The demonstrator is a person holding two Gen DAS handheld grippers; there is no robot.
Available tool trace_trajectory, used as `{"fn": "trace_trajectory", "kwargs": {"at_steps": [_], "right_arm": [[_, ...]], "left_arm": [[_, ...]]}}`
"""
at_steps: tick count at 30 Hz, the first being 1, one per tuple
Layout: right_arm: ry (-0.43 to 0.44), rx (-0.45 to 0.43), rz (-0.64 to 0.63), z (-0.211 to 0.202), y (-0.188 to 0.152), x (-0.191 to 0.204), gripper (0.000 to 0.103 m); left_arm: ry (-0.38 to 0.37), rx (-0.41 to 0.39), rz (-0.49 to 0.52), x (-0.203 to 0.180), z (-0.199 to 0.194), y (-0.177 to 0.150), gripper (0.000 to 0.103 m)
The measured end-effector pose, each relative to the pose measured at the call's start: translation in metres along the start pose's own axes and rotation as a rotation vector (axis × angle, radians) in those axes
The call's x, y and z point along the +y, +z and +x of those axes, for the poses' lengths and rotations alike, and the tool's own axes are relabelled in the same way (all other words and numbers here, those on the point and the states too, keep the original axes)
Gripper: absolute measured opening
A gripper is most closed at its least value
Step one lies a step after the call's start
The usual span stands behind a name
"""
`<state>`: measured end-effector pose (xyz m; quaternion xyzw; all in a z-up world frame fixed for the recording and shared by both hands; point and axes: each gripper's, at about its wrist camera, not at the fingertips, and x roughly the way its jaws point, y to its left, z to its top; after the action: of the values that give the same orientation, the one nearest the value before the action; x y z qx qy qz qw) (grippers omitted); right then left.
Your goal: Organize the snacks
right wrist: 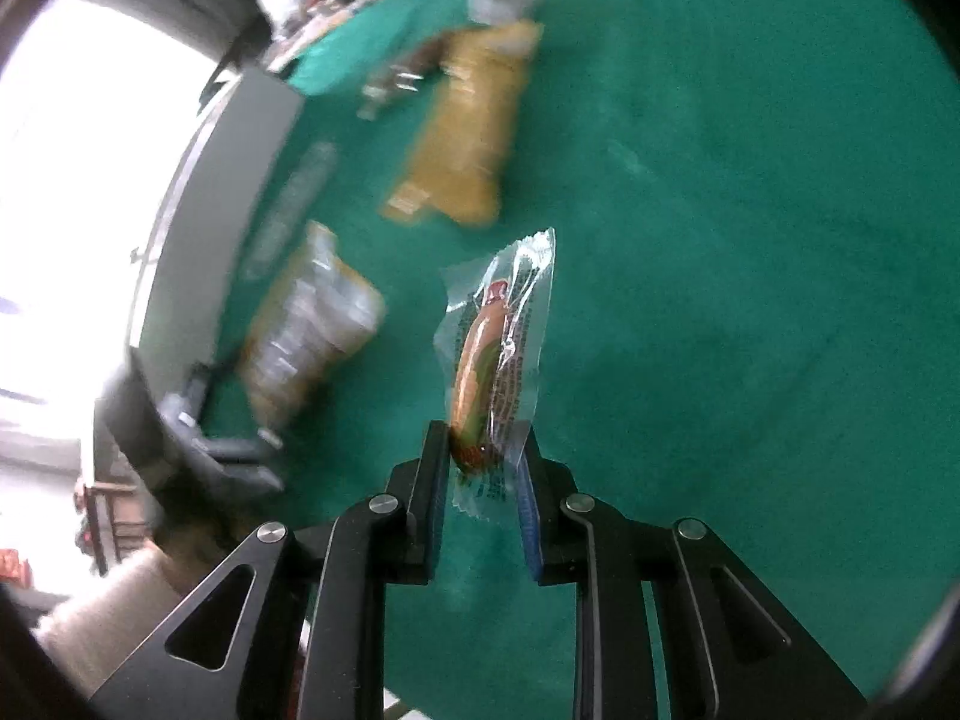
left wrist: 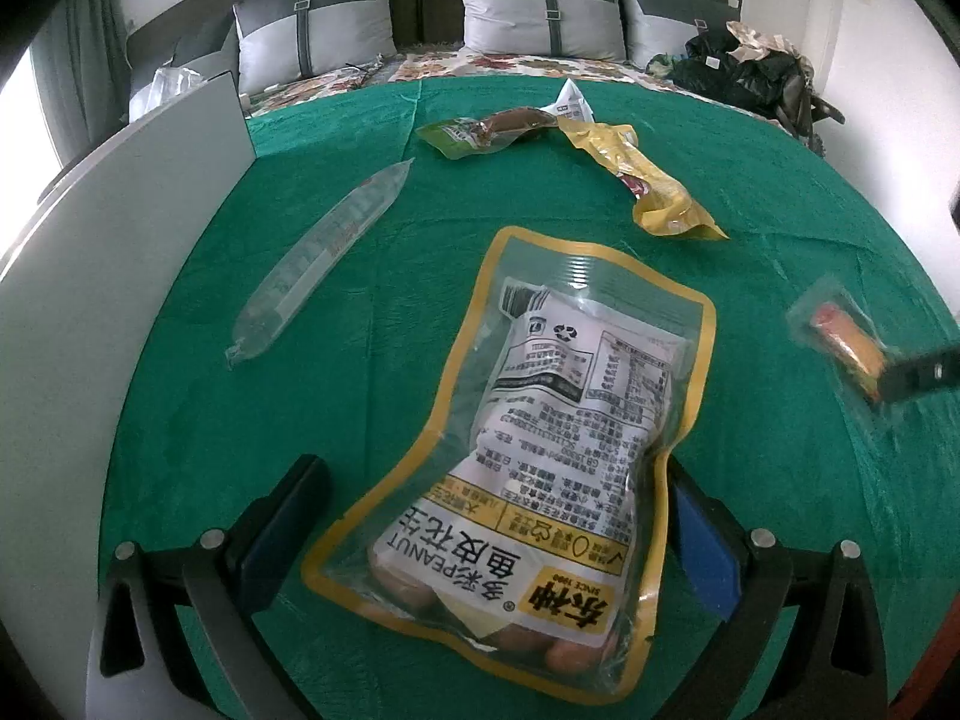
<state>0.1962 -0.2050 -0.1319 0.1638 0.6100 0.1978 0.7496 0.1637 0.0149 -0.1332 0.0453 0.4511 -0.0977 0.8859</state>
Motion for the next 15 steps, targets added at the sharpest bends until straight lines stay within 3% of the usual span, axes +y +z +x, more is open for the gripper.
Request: {"fn": "trace_trajectory", "kwargs": {"at_steps": [3,4,5,7,10,12,15], "right_arm": [[0.047,-0.118,0.086,-0.012,-0.018,-0.024,0.03],[0.055,-0.175,0.113,-0.019,-0.022,-0.029,0.04],[0.045,-0.226,0.136,-0.024,-0.027,-0.033,0.064],[-0.015,-0.38,0.192,-0.04,-0.041,-0.038,0.078],[-0.117,-0.46,0.21,-0.06,-0.046,-0.045,0.078],[-0.246,-0.518,0.162,-0.073,-0.044,-0.039,0.078],[-0.395,-0.501,0.106,-0.062,-0.04,-0.029,0.078]], "left_arm": [[0.0,0.0,0.0,0.0,0.0,0.0,0.103],[0.0,0.0,0.0,0.0,0.0,0.0,0.103],[0.0,0.0,0.0,0.0,0.0,0.0,0.103],[0.0,0.0,0.0,0.0,0.0,0.0,0.103],[0.0,0.0,0.0,0.0,0.0,0.0,0.103],[0.0,-0.001,0.0,0.0,0.0,-0.001,0.103],[0.0,-0.001,0.0,0.0,0.0,-0.001,0.103]]}}
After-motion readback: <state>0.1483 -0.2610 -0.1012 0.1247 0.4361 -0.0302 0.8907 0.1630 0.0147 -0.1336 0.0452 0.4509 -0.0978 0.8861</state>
